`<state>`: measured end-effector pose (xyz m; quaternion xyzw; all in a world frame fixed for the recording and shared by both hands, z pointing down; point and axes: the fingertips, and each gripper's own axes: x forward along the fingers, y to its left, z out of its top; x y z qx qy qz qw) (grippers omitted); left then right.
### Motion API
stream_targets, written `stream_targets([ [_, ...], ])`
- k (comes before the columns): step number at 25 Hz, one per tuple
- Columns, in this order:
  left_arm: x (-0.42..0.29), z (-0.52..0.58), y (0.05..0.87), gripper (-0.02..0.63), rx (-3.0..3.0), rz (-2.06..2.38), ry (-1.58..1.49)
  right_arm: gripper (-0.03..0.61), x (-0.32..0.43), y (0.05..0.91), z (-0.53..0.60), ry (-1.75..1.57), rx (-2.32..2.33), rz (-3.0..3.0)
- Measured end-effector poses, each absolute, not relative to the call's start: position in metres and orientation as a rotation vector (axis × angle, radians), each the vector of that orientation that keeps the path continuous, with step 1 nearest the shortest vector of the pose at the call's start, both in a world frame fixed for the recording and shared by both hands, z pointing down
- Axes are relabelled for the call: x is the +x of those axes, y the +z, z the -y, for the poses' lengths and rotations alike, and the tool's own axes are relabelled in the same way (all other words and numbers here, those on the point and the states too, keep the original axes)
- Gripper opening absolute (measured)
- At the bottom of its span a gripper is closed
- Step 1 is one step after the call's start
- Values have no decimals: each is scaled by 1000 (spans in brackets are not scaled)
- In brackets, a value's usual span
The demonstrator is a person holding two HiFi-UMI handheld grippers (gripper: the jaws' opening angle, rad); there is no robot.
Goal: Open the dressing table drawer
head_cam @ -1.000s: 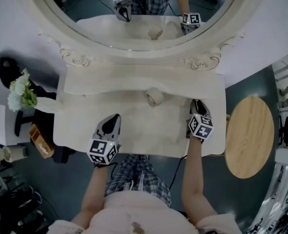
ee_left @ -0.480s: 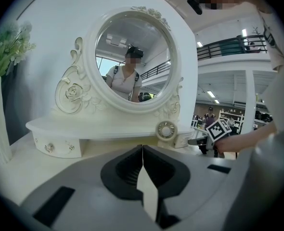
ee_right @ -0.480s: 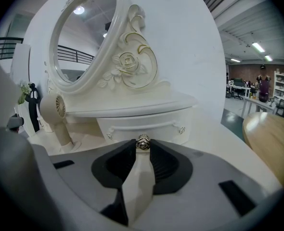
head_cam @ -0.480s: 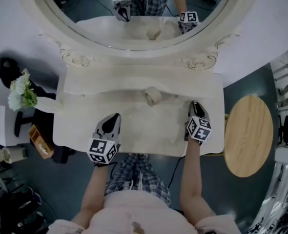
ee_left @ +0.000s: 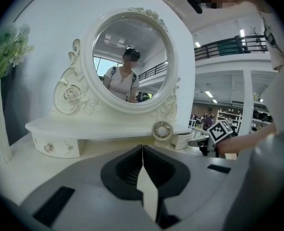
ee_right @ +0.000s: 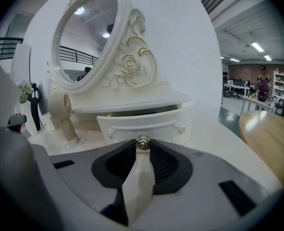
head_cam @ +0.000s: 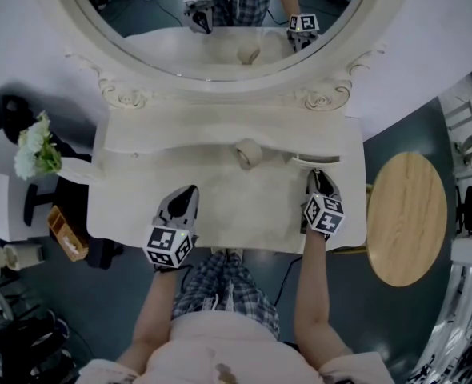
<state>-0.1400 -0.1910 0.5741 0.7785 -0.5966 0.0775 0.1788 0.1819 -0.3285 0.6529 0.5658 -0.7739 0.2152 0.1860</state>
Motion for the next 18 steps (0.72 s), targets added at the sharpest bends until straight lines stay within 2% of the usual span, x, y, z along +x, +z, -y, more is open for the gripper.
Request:
stream_targets([
  [18, -136, 179, 572, 28, 2214, 1669, 221, 106, 188, 655, 303, 619, 1601, 2163],
])
